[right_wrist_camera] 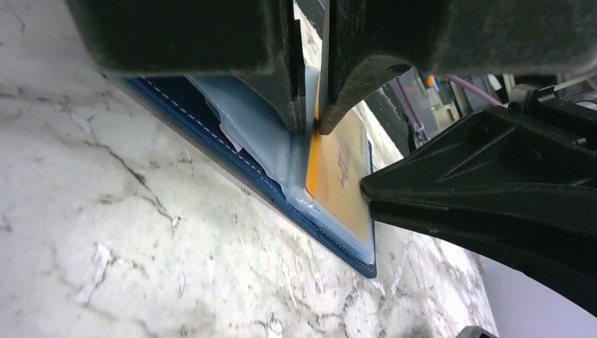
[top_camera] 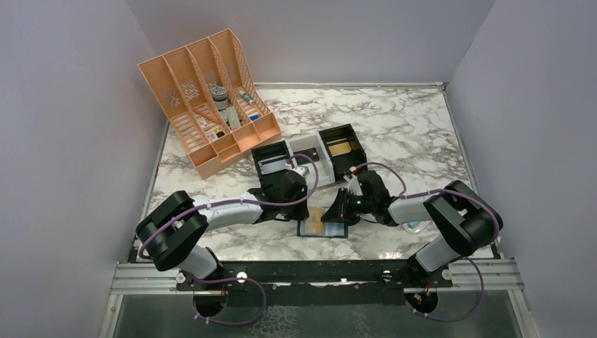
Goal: Take the credit cards out of the card holder
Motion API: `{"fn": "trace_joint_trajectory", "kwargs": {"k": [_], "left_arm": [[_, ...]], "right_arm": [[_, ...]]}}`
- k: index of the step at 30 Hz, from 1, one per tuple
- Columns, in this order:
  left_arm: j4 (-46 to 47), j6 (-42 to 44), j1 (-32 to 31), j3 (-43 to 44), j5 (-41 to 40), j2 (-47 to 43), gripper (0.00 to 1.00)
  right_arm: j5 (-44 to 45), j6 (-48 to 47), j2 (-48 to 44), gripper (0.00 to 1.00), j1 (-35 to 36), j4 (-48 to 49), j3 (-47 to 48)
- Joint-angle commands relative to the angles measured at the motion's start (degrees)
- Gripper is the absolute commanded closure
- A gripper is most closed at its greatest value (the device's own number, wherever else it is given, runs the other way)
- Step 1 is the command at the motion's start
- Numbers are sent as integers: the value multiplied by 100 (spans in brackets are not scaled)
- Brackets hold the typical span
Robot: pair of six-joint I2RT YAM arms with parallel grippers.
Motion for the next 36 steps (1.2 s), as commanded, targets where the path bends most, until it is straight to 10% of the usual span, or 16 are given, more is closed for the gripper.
{"fn": "trace_joint_trajectory", "kwargs": {"k": [1,13,21,36], "left_arm": [[-97,-11,-58,-177,181,-205,81],[-272,64,-85,-134,41,-342,82],[-265,10,-103,-125,69,-264,83],[-526,143,-111,50,-269,-122,85]], "right_arm": [[-123,230,33,87,54,-46,-343],[-525,672,226,95,54,648,-343],[-254,311,260,83,58,80,-83],[715,-297,-491,99,124,-1258,228]]}}
